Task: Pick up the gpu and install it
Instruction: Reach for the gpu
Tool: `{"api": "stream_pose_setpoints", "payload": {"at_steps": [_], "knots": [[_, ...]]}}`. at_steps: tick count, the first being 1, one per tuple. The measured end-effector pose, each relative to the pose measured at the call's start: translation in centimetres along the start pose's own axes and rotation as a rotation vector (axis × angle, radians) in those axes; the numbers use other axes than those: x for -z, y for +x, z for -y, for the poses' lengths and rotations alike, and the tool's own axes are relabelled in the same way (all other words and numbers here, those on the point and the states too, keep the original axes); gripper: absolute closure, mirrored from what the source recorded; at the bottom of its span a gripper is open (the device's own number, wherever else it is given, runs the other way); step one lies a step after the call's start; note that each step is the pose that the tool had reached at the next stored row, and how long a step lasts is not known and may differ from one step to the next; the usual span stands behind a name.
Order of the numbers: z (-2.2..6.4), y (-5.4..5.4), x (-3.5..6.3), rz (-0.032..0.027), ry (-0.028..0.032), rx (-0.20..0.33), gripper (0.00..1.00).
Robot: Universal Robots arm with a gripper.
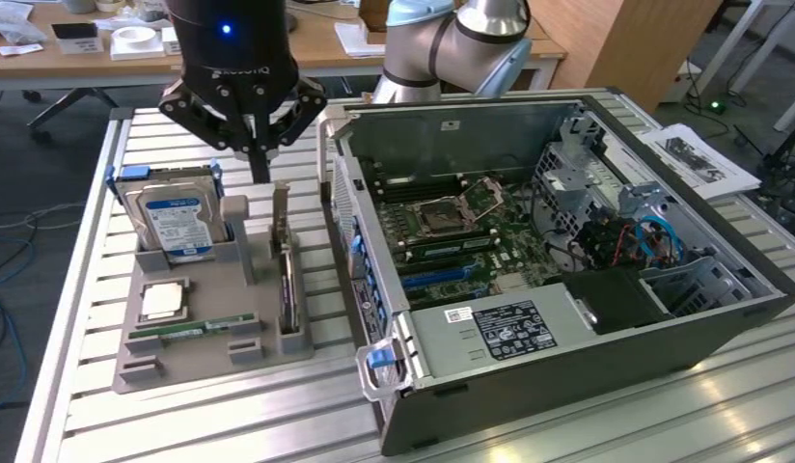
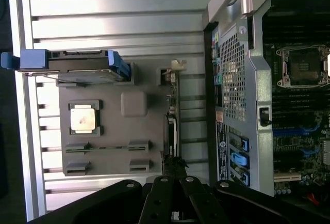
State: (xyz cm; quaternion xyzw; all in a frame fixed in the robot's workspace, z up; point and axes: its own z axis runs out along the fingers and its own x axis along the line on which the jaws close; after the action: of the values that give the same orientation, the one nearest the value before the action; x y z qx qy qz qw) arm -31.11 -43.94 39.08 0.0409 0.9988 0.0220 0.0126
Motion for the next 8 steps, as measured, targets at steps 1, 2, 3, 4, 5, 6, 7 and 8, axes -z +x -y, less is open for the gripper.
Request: {"api": "stream_pose_setpoints", "payload": {"at_steps": [1, 2, 3, 4, 5, 6, 7, 8], "knots": [[0.15, 0.0, 0.01, 0.0, 0.0, 0.0, 0.89], [0.3, -0.01, 0.01, 0.0, 0.0, 0.0, 0.89], [0.42, 0.0, 0.02, 0.0, 0.0, 0.0, 0.89], [0.5, -0.01, 0.02, 0.0, 0.0, 0.0, 0.89], [0.51, 0.0, 0.02, 0.0001, 0.0, 0.0, 0.89], [0.51, -0.01, 0.02, 0.0, 0.0, 0.0, 0.89], [0.51, -0.01, 0.02, 0.0, 0.0, 0.0, 0.89], [0.51, -0.01, 0.02, 0.0, 0.0, 0.0, 0.89]]}}
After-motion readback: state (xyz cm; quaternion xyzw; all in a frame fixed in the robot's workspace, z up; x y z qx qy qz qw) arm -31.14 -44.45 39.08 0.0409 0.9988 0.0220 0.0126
